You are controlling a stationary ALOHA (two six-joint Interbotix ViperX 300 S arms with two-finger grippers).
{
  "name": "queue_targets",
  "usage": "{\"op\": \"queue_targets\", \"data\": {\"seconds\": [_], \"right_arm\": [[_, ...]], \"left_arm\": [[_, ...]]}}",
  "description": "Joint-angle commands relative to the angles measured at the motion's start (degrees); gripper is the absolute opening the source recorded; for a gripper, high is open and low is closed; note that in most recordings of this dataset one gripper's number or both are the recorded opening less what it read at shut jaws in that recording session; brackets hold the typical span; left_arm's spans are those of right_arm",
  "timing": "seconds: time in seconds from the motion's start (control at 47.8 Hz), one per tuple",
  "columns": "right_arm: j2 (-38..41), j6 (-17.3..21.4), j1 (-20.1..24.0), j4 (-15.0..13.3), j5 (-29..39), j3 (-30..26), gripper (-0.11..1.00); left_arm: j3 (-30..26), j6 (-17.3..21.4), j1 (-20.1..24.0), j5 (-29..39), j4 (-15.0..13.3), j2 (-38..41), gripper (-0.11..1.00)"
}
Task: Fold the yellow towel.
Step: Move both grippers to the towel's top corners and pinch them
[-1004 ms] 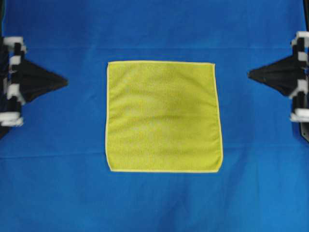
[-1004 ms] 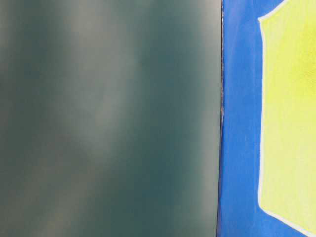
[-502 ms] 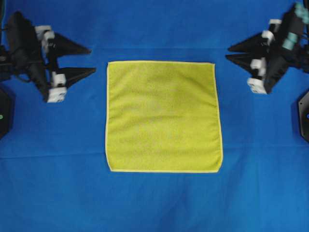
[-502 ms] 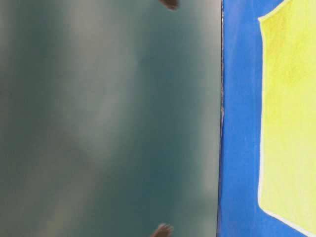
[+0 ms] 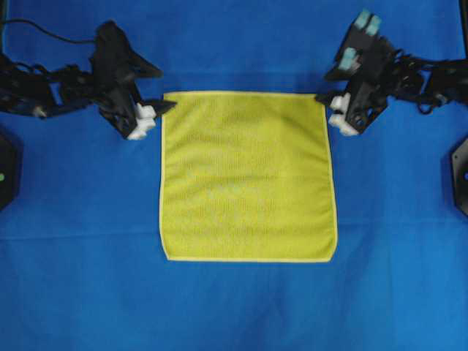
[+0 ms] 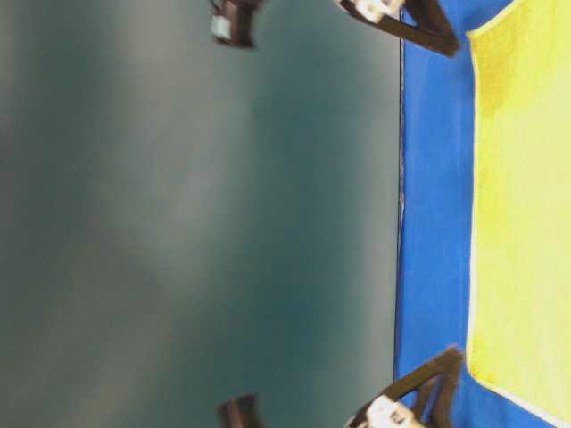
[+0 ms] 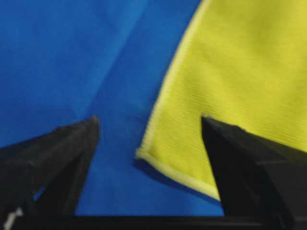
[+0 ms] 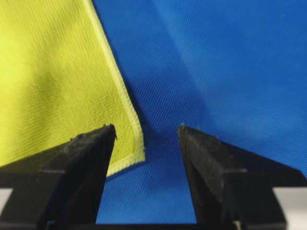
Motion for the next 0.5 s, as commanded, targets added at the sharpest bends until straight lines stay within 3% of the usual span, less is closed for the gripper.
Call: {"op": "queue_targets", "data": {"seconds": [0.0, 0.209, 0.314, 0.376, 0.481], "right_arm": [[2.02, -0.09, -0.18, -0.09, -0.53, -1.58, 0.59], [3.69, -0.09, -0.53, -0.09, -0.53, -1.67, 0.58], [3.69, -0.26, -0.62, -0.18, -0.44, -1.58, 0.54], [3.60, -0.35, -0.62, -0.26, -0.35, -1.67, 0.43], [3.60, -0.35, -0.62, -0.62, -0.18, -1.58, 0.14]], "left_arm": [[-1.93, 0.09, 0.62, -0.53, 0.00, 2.02, 0.81], [-2.64, 0.09, 1.49, 0.62, 0.09, 4.83, 0.77], [-2.72, 0.00, 1.49, 2.37, 0.09, 4.83, 0.68], [-2.72, 0.00, 1.32, 3.60, 0.09, 4.83, 0.54], [-3.08, 0.00, 0.79, 5.19, 0.26, 4.66, 0.27]]}}
